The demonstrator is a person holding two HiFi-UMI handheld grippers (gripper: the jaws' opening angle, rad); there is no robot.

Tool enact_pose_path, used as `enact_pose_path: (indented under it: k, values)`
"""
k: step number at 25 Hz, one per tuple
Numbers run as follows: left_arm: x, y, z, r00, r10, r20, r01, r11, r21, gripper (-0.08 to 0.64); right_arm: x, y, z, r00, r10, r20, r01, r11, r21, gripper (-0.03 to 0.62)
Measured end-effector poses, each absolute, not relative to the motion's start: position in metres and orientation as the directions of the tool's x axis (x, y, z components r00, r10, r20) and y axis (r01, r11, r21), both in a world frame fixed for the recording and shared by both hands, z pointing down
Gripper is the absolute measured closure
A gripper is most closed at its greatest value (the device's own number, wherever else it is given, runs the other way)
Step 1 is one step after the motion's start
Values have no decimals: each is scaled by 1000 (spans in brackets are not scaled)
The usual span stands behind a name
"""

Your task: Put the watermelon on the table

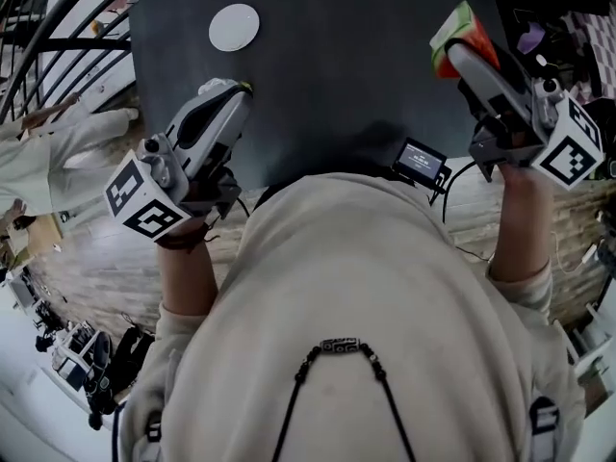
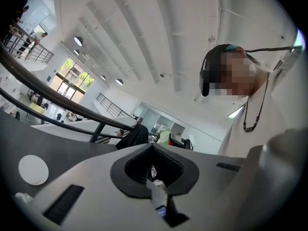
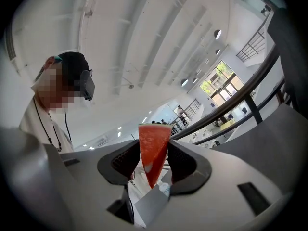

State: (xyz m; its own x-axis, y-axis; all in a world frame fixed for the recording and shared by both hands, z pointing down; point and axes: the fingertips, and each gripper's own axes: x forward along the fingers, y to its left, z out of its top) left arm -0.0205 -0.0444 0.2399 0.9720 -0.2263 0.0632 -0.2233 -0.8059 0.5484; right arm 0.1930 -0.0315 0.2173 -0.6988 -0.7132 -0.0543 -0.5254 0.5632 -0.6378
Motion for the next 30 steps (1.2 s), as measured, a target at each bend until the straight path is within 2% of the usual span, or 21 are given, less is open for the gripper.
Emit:
enact_pose_path:
  k: [10,23,30]
  values:
    - [-15,-35,244,994,-105,41,-110,-839,533,561,192,-7,210,-648,-761,-15,-601,524,-603,400]
    - [-45,-42,269,973,-228,19,-197,-792,577,561,169,-39,230,-723,-690,34,-575,575,-582,400]
    - [-67,-47,260,960,-280,12,-224,-742,632,561,139,-70,209,-767,-635,89,-560,596,-576,400]
